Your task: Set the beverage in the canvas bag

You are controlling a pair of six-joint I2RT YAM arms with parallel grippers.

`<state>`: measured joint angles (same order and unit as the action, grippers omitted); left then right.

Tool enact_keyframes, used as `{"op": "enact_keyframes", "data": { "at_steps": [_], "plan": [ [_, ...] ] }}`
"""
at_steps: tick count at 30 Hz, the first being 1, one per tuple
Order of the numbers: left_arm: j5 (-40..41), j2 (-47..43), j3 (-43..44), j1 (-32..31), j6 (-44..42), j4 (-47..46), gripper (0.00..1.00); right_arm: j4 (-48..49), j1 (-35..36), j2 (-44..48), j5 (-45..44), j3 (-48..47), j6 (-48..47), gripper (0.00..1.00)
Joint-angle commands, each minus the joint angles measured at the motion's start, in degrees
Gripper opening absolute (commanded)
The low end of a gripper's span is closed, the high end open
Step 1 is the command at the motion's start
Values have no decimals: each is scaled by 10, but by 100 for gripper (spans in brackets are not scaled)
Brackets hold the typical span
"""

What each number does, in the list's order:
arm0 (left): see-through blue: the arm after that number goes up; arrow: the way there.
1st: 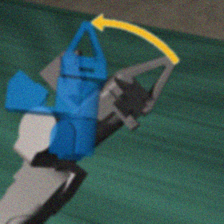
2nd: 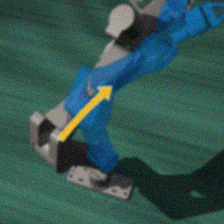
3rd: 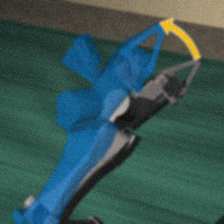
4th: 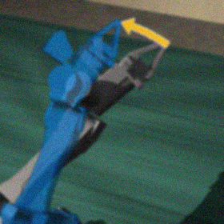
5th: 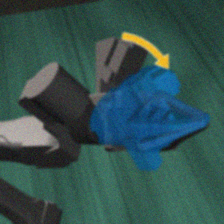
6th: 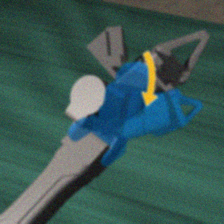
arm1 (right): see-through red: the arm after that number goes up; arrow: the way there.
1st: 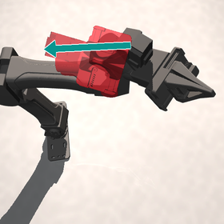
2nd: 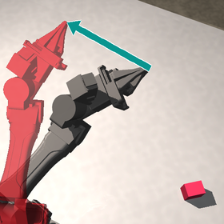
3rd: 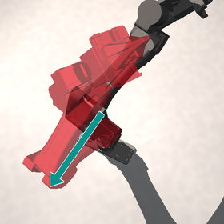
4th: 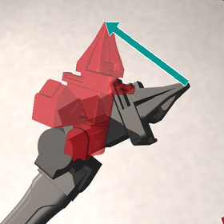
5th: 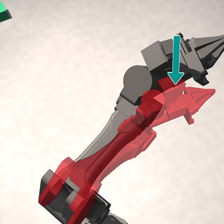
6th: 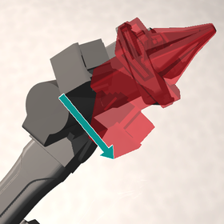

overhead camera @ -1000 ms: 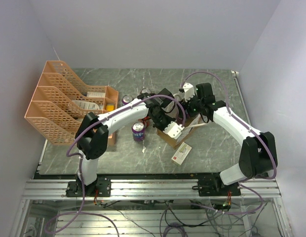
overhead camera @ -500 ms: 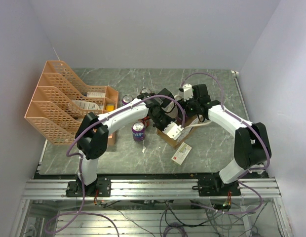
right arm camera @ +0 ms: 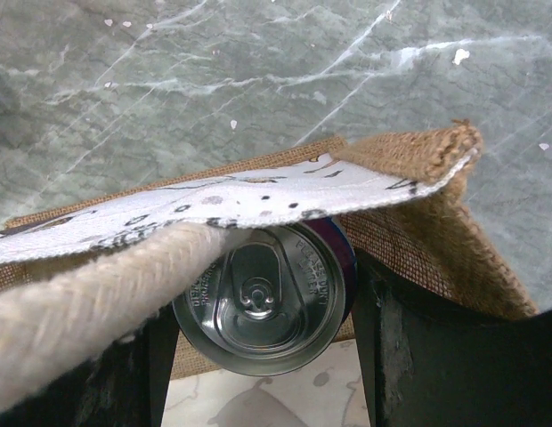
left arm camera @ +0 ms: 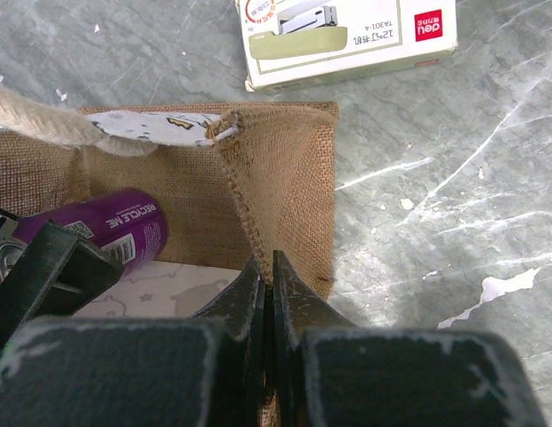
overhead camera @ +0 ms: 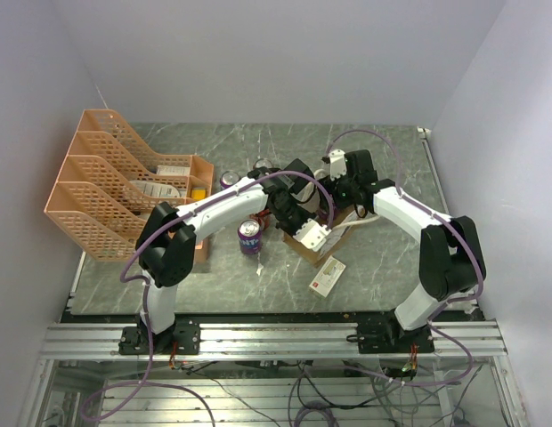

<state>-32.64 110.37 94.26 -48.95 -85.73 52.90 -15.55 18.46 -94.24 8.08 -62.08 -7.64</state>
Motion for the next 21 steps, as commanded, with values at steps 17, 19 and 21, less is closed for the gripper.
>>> {"op": "enact_keyframes", "data": {
  "at_steps": [17,19,21],
  "plan": [
    [-15,5,14,3,50,-20,10,-10,-1,23,0,-51,-21,80],
    [-14,3,13,3,56,-24,11,-23,-1,32,8,-59,-23,79],
    [-14,1,10,3,62,-30,11,-34,-1,43,13,-64,-24,79]
  ]
}}
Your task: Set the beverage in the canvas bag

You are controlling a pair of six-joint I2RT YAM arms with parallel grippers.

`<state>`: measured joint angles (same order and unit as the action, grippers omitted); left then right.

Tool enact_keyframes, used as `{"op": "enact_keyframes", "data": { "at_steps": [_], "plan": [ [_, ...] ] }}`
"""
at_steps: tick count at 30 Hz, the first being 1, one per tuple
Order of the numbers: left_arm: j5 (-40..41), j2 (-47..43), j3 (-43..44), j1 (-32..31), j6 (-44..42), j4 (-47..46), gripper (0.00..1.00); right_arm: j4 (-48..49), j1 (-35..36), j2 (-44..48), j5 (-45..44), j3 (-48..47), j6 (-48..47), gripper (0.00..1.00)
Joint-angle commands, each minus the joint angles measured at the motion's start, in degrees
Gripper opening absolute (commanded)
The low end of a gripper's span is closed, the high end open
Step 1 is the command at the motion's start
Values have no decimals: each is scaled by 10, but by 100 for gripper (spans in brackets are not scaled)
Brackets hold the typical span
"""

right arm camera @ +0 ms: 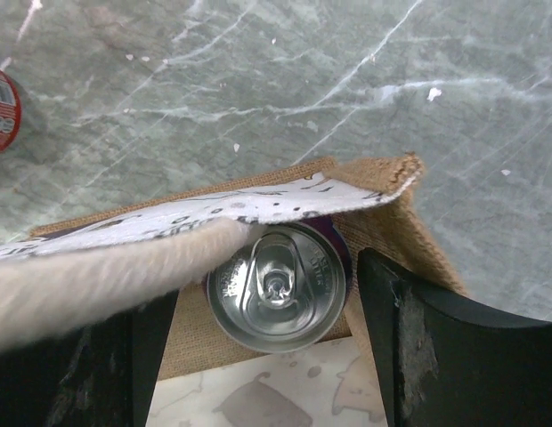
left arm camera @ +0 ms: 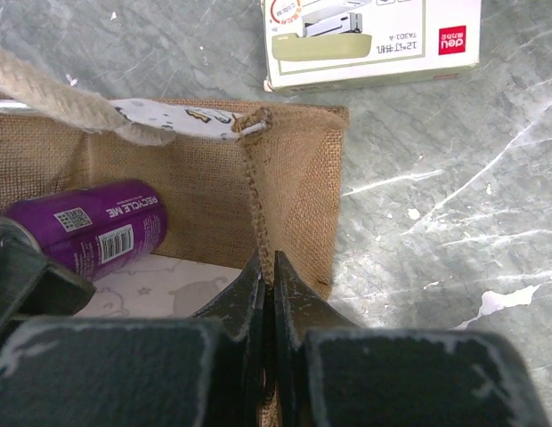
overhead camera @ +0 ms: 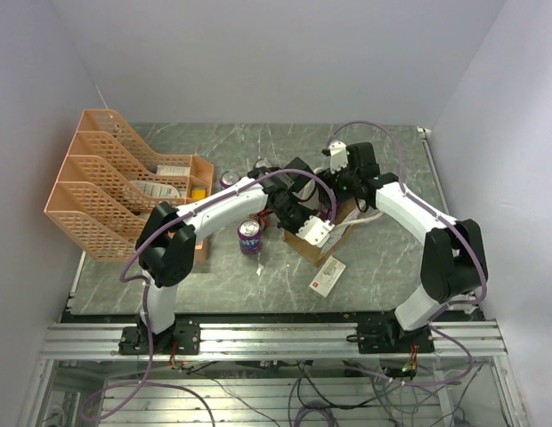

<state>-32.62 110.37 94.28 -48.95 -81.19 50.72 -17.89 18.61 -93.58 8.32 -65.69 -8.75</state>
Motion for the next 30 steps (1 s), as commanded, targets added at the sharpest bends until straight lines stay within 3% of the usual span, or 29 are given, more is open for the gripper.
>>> {"op": "enact_keyframes", "data": {
  "at_steps": [1,10,15,24,27,30],
  "plan": [
    [-13,-1,9,3,19,-13,11,-16,-2,42,13,-30,-13,80],
    [5,-7,-1,3,39,-37,17,-72,-2,111,24,-56,-22,79],
    [-9,-18,15,3,60,-27,31,-76,-3,164,10,-54,-34,79],
    [19,-113,-24,3,83,-39,61,-95,-3,229,79,-31,-88,80],
    [49,-146,-35,3,113,-34,65,-105,-2,247,136,-30,-115,80],
    [99,-176,-46,3,218,-49,66,-118,-1,253,175,-41,-130,80]
  ]
}}
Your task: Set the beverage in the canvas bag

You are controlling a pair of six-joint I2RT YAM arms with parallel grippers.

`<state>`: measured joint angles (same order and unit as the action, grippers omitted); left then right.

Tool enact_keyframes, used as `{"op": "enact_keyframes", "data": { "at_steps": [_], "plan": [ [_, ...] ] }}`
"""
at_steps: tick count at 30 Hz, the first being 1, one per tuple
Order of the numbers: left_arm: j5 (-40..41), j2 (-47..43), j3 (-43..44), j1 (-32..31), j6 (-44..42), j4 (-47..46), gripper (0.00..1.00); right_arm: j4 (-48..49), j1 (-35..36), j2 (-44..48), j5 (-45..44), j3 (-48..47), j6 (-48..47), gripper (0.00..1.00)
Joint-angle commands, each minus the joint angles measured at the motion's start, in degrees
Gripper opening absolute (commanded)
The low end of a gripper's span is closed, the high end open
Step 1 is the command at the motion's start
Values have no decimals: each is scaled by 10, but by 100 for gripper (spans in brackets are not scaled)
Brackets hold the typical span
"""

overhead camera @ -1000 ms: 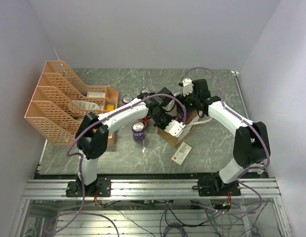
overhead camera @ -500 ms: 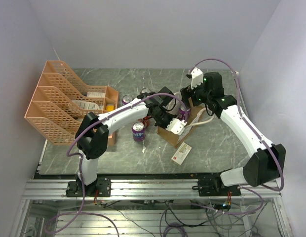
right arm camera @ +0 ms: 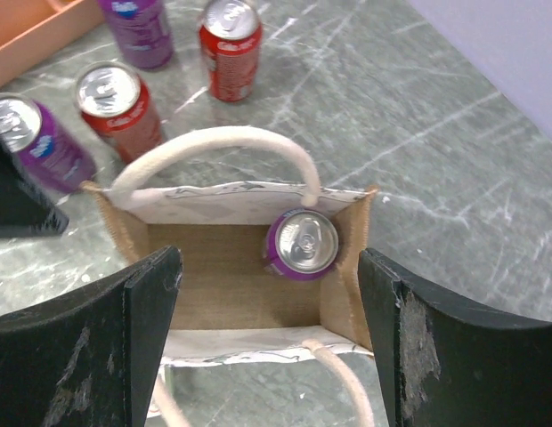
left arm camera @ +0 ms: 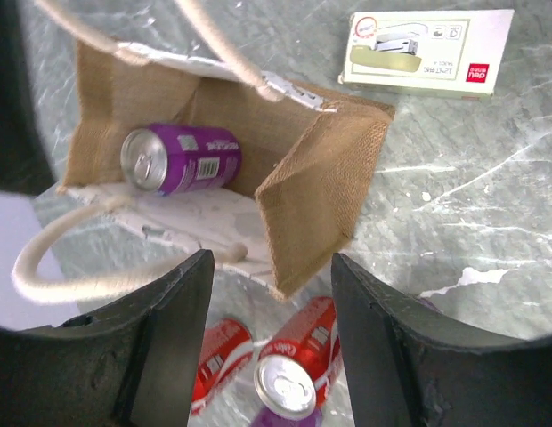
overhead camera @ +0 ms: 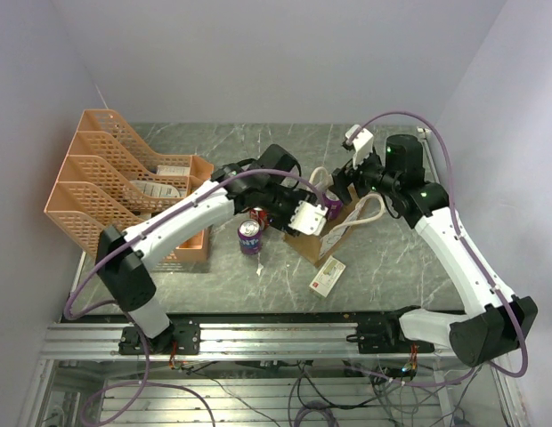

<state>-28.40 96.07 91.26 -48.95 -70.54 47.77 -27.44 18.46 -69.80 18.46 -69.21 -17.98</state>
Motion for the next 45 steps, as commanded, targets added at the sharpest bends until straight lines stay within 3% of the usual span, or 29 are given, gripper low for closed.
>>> {"op": "enact_keyframes", "data": {
  "at_steps": [1,7,12,20,30,34,45],
  "plan": [
    [80,-40,-20,3,141,-21,67,-29,0,14,84,-11,-43,80],
    [198,-106,-94,11,220,-6,70,-32,1,16,122,-17,-69,81],
    [175,-156,-150,63,249,17,74,-72,10,6,171,-36,-109,82],
    [88,-193,-194,228,309,-5,75,-102,85,-28,186,-94,-131,83],
    [157,-223,-177,376,439,-98,81,-15,223,-142,141,-79,-123,83],
    [198,-226,-164,381,447,-114,82,22,259,-187,119,-57,-132,83],
    [170,-232,-168,381,429,-107,79,57,284,-277,85,-58,-136,81]
  ]
}}
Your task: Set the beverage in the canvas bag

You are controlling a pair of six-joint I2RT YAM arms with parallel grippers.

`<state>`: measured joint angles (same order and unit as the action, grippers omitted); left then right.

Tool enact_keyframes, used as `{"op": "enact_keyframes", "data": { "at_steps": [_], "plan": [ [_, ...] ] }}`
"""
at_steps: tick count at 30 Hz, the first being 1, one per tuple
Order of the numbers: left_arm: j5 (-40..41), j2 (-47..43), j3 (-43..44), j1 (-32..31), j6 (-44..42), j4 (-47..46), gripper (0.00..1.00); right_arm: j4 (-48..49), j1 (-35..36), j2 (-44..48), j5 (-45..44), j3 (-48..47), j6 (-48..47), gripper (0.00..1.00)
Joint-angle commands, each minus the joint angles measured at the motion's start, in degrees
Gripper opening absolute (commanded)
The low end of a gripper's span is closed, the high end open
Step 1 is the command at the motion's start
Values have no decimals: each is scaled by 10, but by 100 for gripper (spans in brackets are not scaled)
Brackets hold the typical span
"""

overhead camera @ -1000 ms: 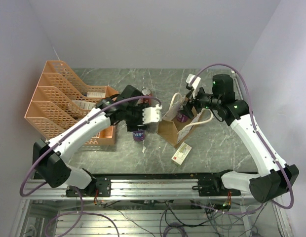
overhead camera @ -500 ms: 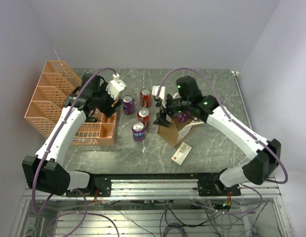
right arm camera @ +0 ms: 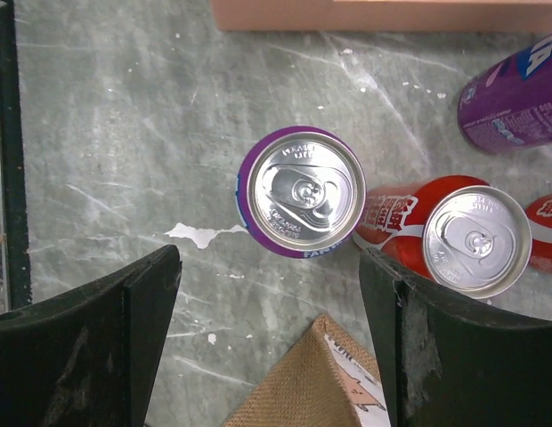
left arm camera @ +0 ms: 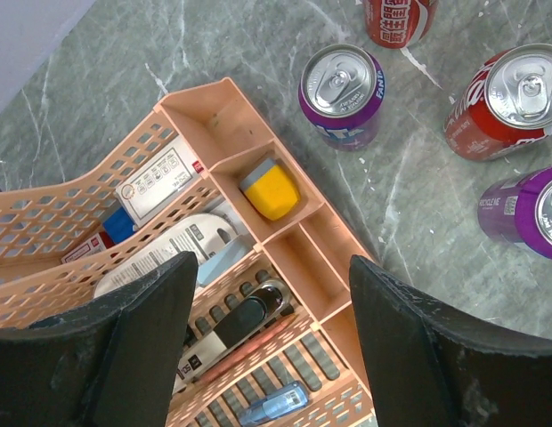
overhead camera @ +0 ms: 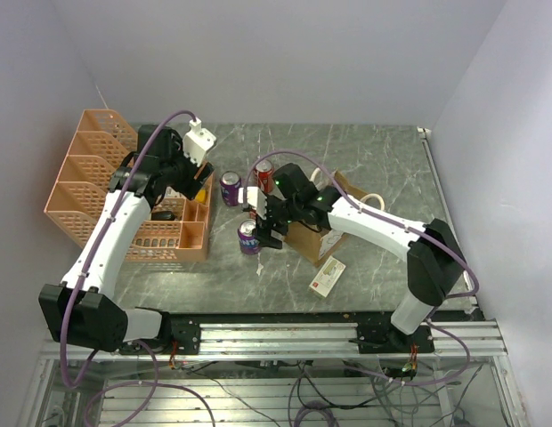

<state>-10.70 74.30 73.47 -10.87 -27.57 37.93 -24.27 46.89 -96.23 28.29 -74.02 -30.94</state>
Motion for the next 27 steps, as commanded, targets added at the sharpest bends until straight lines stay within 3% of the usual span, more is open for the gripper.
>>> {"op": "enact_keyframes", "data": {
  "at_steps": [1,14,27],
  "plan": [
    [-9,-16,8,1,-3,-9,79,26,0,-17,-16,-10,-8,81],
    [-49,-40,-7,1,-8,-16,78,31,3,-64,-25,-32,-5,80],
    [47,-28,-5,2,88,-57,79,40,13,-118,-1,-70,19,78]
  ]
}}
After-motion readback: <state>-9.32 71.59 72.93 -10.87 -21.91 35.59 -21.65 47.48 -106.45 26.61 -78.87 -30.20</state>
